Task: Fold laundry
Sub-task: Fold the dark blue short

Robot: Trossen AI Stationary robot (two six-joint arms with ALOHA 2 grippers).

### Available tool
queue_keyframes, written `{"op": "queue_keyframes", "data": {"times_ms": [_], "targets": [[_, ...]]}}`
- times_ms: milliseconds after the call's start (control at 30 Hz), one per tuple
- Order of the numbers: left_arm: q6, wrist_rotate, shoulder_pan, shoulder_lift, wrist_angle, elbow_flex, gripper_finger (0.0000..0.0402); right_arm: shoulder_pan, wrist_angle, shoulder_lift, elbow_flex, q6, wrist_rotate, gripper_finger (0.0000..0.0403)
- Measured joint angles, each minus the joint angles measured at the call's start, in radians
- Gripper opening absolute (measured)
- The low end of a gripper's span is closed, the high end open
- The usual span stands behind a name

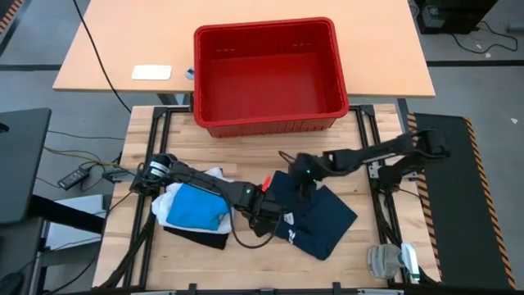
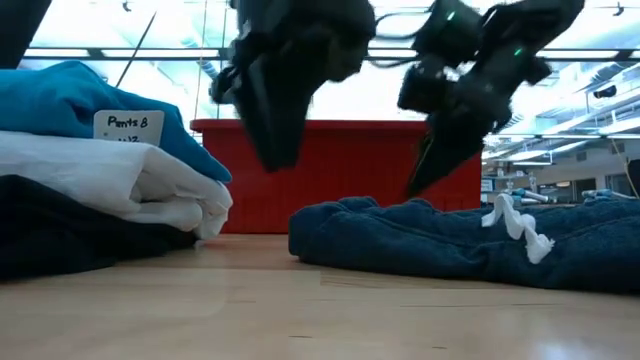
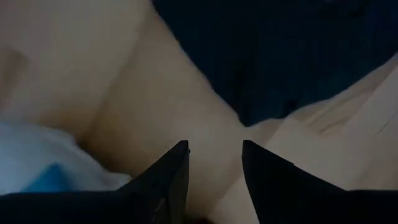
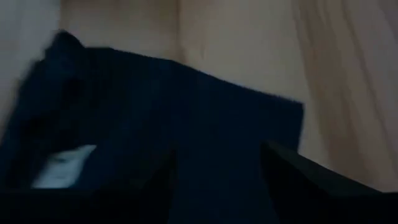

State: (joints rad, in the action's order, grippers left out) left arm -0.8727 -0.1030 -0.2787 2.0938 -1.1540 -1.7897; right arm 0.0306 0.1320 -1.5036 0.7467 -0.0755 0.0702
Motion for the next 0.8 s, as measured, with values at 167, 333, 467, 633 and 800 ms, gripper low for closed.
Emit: {"op": "queue_keyframes", "data": {"times_ms": [167,333,467,633,800], "targets": [[-0.059,0.05,-0.009,-0.011,0.138,0.098,0.0151,0.067,-0.034,-0.109,0.03,0.222,0.004,0.0231],[-0.039,0.064,-0.006,-0.012,0.198,0.143,0.015,0.121,-0.047,-0.221,0.101,0.321,0.008,0.023],[0.054,0.062,0.016,-0.012,0.291,0.195,0.0143,0.155,0.069,-0.304,0.18,0.289,0.022,0.0209],[0.135,0.059,0.059,-0.012,0.307,0.206,0.0119,0.18,0.371,-0.302,0.24,0.19,-0.039,0.0165],[0.238,0.053,0.122,-0.023,0.305,0.206,0.0097,0.2,0.686,-0.205,0.247,0.056,-0.04,0.0159]]}}
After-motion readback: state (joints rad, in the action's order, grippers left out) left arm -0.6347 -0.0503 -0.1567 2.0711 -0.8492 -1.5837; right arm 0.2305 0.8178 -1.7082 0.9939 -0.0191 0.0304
